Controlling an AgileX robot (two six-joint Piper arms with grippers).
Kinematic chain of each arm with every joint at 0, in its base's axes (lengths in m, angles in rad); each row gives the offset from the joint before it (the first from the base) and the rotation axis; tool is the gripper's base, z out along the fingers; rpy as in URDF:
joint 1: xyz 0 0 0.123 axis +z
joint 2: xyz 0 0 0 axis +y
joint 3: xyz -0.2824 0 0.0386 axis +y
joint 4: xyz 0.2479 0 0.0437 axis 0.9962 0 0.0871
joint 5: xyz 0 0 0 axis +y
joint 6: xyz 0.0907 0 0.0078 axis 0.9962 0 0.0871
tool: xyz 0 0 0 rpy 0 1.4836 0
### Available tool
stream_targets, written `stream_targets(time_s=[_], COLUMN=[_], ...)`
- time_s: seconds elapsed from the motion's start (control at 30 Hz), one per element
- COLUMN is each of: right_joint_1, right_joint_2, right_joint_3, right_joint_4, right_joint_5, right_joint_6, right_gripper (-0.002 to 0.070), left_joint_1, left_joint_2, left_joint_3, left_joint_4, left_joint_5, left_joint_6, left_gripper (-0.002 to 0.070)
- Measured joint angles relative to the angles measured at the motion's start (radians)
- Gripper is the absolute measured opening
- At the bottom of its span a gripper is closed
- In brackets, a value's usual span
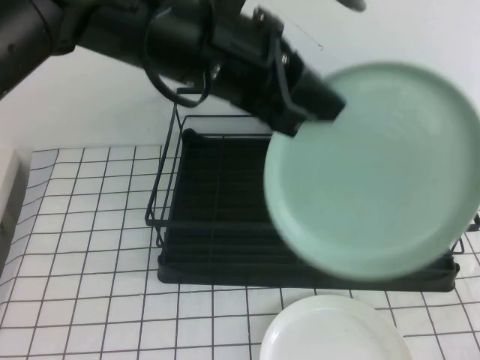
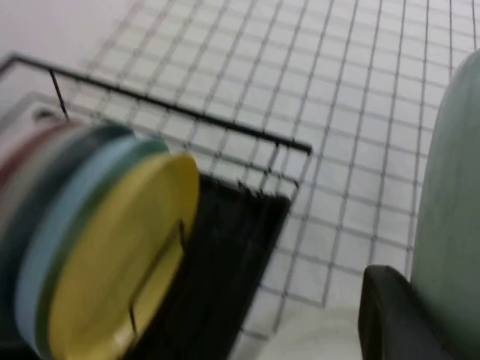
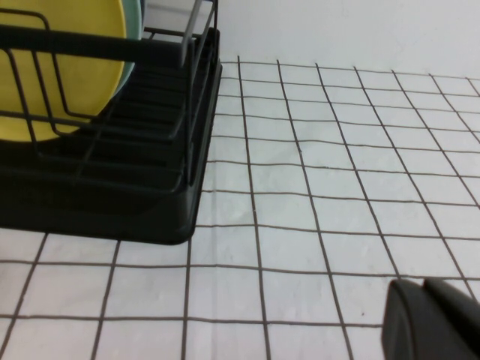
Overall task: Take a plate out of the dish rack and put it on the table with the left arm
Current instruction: Place the plate from the table
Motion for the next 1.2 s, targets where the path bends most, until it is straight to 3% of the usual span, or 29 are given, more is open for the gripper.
stream_targets(time_s=[0.17,0.3,0.57,1.2], right_joint_1=[0.0,0.0,0.0,0.0], right_joint_2=[0.0,0.0,0.0,0.0], right_joint_3=[0.0,0.0,0.0,0.0], right_joint_4=[0.0,0.0,0.0,0.0], right_joint_5=[0.0,0.0,0.0,0.0], right_joint_6=[0.0,0.0,0.0,0.0], right_gripper=[-0.0001,-0.0001,-0.0001,-0.0001], left_joint_1=[-0.06,-0.134,-0.188,-0.195], left_joint_2=[0.002,0.023,0.139,0.283], left_joint_3=[0.04,0.139,0.221,0.223], left_joint_4=[0.201,0.277,0.291,0.311], left_joint_5=[0.105,0.087,0.005,-0.017], left_joint_6=[-0.275,-0.377,-0.462,-0.483], left_gripper=[0.008,0.008,0.008,0.008])
